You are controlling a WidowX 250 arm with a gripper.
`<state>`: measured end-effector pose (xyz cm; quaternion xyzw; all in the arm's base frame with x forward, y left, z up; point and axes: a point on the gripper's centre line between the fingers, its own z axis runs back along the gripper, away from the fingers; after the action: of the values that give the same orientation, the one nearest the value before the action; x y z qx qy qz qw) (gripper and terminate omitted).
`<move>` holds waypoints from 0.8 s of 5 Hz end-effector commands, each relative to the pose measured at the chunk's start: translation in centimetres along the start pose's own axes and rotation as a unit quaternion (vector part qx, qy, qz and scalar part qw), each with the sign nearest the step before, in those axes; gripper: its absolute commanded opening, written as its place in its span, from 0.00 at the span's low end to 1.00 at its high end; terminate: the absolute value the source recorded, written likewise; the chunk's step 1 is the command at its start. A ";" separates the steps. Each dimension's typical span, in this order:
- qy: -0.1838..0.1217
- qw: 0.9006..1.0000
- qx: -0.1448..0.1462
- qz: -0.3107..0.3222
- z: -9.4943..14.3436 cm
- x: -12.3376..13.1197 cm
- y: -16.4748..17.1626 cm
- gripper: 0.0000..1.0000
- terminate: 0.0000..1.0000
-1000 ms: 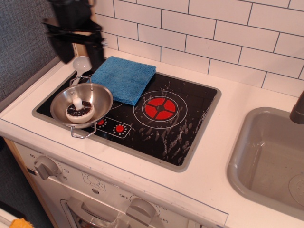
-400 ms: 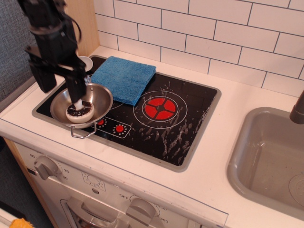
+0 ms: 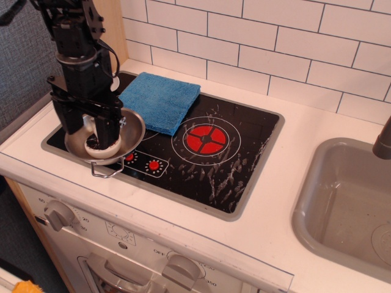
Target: Move the mushroom to the right of the blue towel.
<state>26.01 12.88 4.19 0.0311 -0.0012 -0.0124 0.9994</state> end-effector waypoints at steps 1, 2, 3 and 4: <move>-0.016 1.000 0.003 -0.005 1.1 0.5 0.3 0.00 0.00; -0.018 1.000 0.004 -0.003 1.3 0.8 0.3 0.00 0.00; -0.019 1.000 0.005 0.001 1.2 1.2 0.3 0.00 0.00; -0.014 1.000 0.007 0.006 1.0 1.3 0.5 1.00 0.00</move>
<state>26.51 13.01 3.75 0.0281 0.0053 0.0007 0.9996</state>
